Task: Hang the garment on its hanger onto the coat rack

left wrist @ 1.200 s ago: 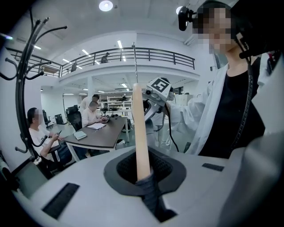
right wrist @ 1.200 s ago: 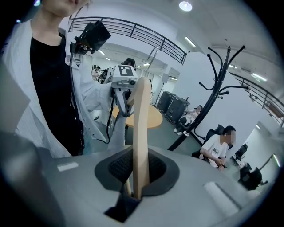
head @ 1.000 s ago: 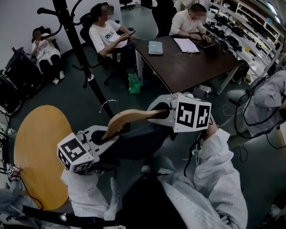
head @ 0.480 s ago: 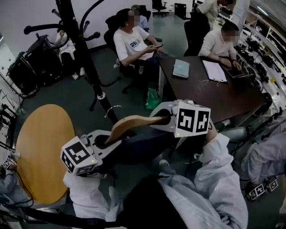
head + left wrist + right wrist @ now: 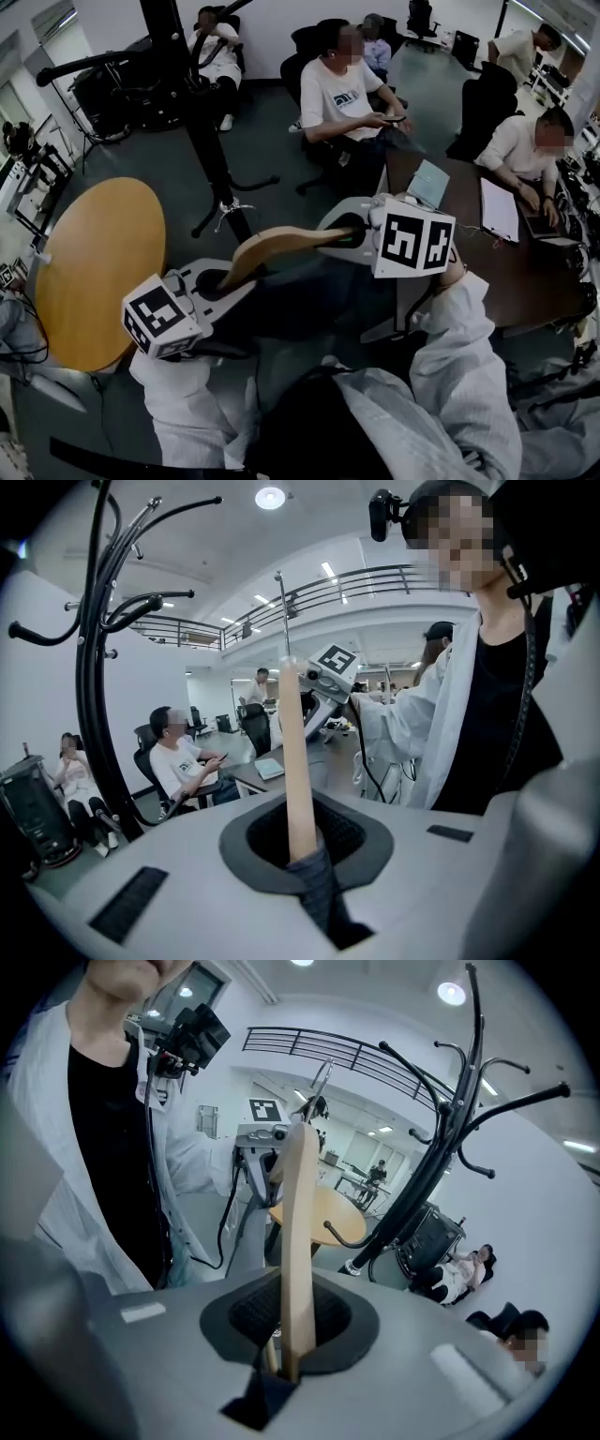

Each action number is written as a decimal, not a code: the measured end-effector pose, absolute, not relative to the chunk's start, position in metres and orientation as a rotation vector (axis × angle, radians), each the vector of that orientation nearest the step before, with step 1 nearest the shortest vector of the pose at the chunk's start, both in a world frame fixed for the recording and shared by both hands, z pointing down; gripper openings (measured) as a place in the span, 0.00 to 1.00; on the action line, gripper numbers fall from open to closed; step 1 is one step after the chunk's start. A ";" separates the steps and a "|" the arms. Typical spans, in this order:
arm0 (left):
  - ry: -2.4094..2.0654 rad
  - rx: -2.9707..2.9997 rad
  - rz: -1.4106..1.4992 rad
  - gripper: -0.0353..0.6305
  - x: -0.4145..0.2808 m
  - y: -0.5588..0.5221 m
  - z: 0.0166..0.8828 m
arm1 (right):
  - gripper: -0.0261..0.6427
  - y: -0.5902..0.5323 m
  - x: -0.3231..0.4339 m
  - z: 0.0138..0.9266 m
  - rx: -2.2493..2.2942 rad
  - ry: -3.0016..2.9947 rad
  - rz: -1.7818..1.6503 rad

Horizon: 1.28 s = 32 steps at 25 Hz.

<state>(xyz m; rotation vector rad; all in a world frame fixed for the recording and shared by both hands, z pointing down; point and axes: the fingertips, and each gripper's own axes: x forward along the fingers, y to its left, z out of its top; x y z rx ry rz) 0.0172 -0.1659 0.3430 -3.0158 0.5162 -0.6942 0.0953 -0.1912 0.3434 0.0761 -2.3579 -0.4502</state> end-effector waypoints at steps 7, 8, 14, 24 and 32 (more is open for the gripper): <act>0.617 -2.991 -0.713 0.07 0.018 -0.203 0.338 | 0.08 -0.233 0.094 0.339 0.011 -2.381 -0.472; 0.624 -2.980 -0.719 0.07 0.017 -0.207 0.340 | 0.08 -0.238 0.094 0.340 0.006 -2.384 -0.473; 0.631 -2.942 -0.759 0.07 0.009 -0.239 0.322 | 0.08 -0.271 0.086 0.322 0.011 -2.410 -0.506; 0.731 -2.882 -0.754 0.07 -0.006 -0.269 0.282 | 0.08 -0.307 0.063 0.283 -0.016 -2.439 -0.652; 0.887 -2.849 -0.750 0.07 -0.010 -0.314 0.262 | 0.08 -0.354 0.059 0.263 -0.121 -2.444 -0.669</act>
